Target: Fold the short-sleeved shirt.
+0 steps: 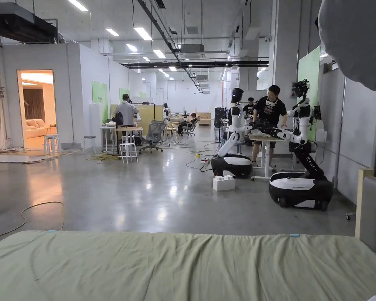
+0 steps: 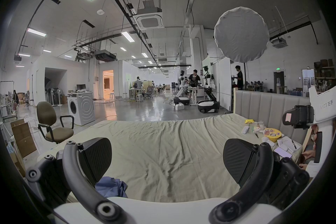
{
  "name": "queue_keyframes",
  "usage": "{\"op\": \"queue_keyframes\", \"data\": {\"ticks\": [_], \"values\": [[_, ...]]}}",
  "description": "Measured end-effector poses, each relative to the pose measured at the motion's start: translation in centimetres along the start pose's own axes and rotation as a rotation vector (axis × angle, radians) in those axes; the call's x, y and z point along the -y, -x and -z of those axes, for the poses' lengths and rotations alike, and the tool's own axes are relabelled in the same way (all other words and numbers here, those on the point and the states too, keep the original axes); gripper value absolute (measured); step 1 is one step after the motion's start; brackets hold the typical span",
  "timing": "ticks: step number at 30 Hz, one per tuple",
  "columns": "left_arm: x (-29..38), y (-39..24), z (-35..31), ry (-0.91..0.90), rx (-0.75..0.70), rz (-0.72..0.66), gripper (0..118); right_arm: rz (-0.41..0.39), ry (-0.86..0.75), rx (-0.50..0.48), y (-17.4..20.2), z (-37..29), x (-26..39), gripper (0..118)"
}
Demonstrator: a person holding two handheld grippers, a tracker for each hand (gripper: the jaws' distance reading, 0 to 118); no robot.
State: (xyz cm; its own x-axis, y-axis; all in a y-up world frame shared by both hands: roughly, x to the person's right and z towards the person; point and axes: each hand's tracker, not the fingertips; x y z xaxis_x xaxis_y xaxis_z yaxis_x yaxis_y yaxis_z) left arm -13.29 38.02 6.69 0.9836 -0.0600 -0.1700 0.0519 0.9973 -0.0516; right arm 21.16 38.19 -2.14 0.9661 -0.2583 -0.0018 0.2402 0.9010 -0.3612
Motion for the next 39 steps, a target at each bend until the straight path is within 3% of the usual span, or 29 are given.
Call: {"op": "queue_keyframes", "data": {"ticks": [2,5,8,13,21,24,28,31,33,39], "values": [[0.0,0.0,0.0,0.002,0.005,-0.007,118,0.04,0.055,0.048,0.6,-0.2,-0.1,118],[0.0,-0.1,0.1,0.011,0.011,-0.007,118,0.025,0.032,-0.039,0.7,-0.5,0.0,118],[0.1,-0.3,0.1,0.011,0.014,0.008,118,0.026,0.003,-0.015,1.0,-0.9,-0.1,118],[-0.1,-0.3,0.0,0.006,0.017,0.002,118,-0.049,-0.068,-0.012,1.4,-1.6,-0.1,118],[-0.1,-0.6,-0.1,0.004,0.026,0.003,118,0.007,-0.105,-0.093,0.3,-1.9,-0.3,118],[-0.1,-0.6,-0.1,0.004,0.027,0.0,118,-0.027,-0.156,-0.139,0.3,-2.1,-0.1,118],[-0.3,-0.5,-0.3,-0.002,0.031,-0.01,118,-0.185,-0.262,-0.296,-0.3,-2.7,0.2,118],[-0.9,-0.2,-0.8,-0.029,0.036,-0.037,118,-0.241,-0.326,-0.282,0.1,-3.7,0.4,118],[-1.4,-0.1,-0.8,-0.039,0.031,-0.045,118,-0.337,-0.395,-0.256,0.8,-4.1,0.3,118],[-1.6,-0.1,-1.1,-0.057,0.025,-0.042,118,-0.304,-0.321,-0.254,1.0,-3.2,0.6,118]]}}
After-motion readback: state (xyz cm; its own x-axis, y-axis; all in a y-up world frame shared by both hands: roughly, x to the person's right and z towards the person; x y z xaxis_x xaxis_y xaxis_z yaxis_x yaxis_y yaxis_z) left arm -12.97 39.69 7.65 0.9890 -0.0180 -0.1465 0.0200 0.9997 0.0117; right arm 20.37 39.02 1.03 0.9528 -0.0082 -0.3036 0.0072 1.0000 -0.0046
